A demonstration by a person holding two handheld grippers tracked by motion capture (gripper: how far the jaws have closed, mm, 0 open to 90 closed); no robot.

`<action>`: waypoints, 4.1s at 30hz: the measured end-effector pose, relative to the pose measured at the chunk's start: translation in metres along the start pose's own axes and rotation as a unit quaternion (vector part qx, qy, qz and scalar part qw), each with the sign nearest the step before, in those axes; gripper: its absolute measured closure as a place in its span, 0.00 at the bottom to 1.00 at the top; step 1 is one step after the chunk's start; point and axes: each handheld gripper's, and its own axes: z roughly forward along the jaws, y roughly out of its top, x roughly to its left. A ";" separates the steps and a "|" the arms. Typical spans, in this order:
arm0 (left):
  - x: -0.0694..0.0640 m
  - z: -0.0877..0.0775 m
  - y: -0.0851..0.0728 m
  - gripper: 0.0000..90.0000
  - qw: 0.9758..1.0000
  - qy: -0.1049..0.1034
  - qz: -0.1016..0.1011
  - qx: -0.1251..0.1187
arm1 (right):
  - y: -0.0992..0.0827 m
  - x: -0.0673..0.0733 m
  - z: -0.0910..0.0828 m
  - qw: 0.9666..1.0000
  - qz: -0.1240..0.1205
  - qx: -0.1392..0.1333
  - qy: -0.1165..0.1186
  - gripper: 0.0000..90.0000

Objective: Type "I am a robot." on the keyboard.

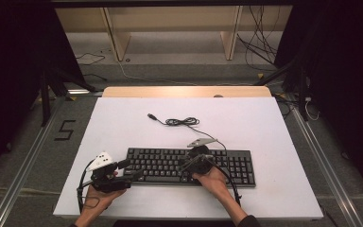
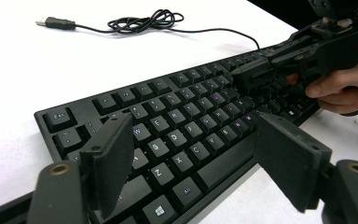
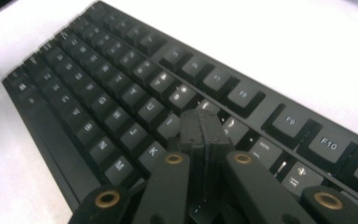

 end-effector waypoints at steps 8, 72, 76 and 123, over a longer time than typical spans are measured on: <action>0.000 0.001 0.000 0.31 1.000 0.002 0.000 0.000 | -0.002 0.002 0.001 1.000 -0.001 -0.004 -0.008 1.00; 0.004 0.012 0.005 0.32 1.000 0.002 -0.013 0.013 | -0.003 0.022 -0.026 0.997 -0.014 -0.052 0.056 0.54; 0.004 0.014 0.007 0.32 1.000 0.003 -0.014 0.014 | -0.005 0.024 -0.027 0.997 -0.017 -0.052 0.057 0.52; 0.002 0.068 0.027 0.93 0.995 0.006 0.012 0.102 | -0.021 0.032 -0.038 0.995 -0.031 -0.069 0.064 0.43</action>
